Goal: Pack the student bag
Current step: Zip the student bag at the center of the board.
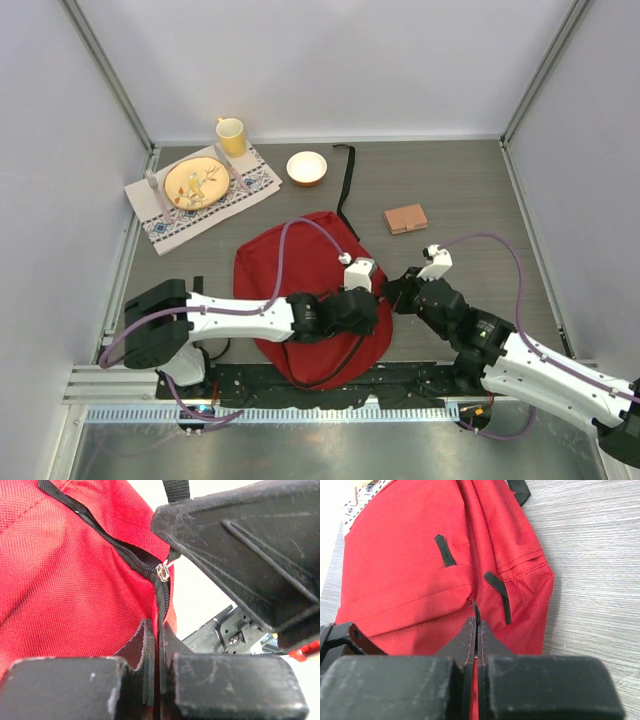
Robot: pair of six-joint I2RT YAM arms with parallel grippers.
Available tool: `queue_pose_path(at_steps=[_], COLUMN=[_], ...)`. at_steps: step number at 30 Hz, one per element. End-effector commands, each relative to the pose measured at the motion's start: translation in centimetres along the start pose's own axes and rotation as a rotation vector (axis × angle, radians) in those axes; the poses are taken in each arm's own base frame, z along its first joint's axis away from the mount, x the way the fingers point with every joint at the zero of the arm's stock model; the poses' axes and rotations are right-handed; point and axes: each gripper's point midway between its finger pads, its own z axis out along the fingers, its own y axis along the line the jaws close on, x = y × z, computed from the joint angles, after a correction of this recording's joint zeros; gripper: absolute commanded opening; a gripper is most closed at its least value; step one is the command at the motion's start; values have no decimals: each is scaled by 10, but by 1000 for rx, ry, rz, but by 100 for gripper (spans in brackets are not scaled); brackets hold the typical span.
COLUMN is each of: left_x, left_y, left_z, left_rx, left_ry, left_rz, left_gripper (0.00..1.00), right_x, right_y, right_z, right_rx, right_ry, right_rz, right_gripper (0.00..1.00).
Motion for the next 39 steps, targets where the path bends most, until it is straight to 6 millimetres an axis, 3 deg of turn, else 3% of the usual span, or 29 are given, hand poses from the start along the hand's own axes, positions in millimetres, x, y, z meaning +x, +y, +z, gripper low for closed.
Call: queue_pose_path(at_steps=[1, 9, 16, 18, 26, 29, 32, 33, 36, 38, 39], left_x=[-1, 35, 41, 44, 54, 56, 52, 41, 24, -7, -23], left_y=[-18, -39, -28, -27, -24, -16, -4, 0, 30, 46, 44], left_z=[-25, -74, -104, -109, -125, -122, -117, -114, -97, -93, -93], left_rx=[90, 161, 146, 153, 186, 156, 107, 82, -8, -47, -30], left_ry=[-31, -44, -42, -37, -20, -21, -63, -124, -164, -203, -245], left_rz=[59, 280, 303, 300, 291, 302, 316, 323, 340, 354, 342], left_gripper=[0, 0, 0, 0, 0, 0, 0, 0, 0, 0, 0], right_x=[-6, 2, 0, -1, -11, -23, -37, -42, -48, -44, -42], right_y=[-3, 2, 6, 10, -5, 8, 24, 29, 42, 45, 47], right_z=[4, 24, 38, 43, 48, 43, 33, 30, 23, 25, 25], right_rx=[16, 30, 48, 40, 98, 49, -29, -58, -133, -151, -156], right_ry=[-38, -24, -25, -38, -85, -104, -141, -157, -169, -149, -141], right_rz=[10, 12, 3, 16, 39, 40, 43, 47, 26, 9, 9], right_gripper=[1, 1, 1, 1, 1, 1, 1, 1, 1, 1, 1])
